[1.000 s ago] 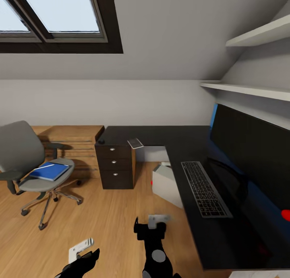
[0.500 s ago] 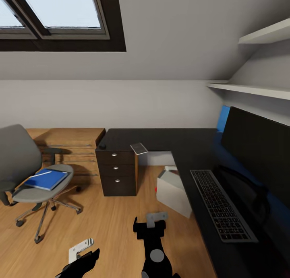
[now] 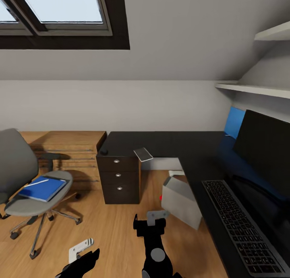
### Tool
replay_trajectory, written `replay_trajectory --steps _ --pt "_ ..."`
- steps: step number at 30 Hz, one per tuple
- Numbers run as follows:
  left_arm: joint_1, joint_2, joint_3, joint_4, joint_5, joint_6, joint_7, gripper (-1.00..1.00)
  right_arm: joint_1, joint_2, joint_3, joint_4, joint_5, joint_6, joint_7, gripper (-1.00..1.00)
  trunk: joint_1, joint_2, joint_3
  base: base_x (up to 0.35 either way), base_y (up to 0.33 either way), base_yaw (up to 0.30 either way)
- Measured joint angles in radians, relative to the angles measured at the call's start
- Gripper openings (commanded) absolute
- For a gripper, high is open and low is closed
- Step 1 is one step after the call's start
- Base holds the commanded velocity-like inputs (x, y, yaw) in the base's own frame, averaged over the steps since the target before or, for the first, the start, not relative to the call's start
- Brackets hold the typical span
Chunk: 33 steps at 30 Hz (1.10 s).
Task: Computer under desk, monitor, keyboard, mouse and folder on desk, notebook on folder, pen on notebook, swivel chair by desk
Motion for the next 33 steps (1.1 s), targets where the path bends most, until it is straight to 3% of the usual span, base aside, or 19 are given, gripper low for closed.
replay_trajectory --steps 33 --pt "0.000 -0.001 -0.004 -0.026 0.001 -0.005 -0.001 1.00 0.000 0.000 0.002 0.004 0.002 -0.004 0.000 1.00 0.000 0.000 0.000 0.311 0.086 0.276"
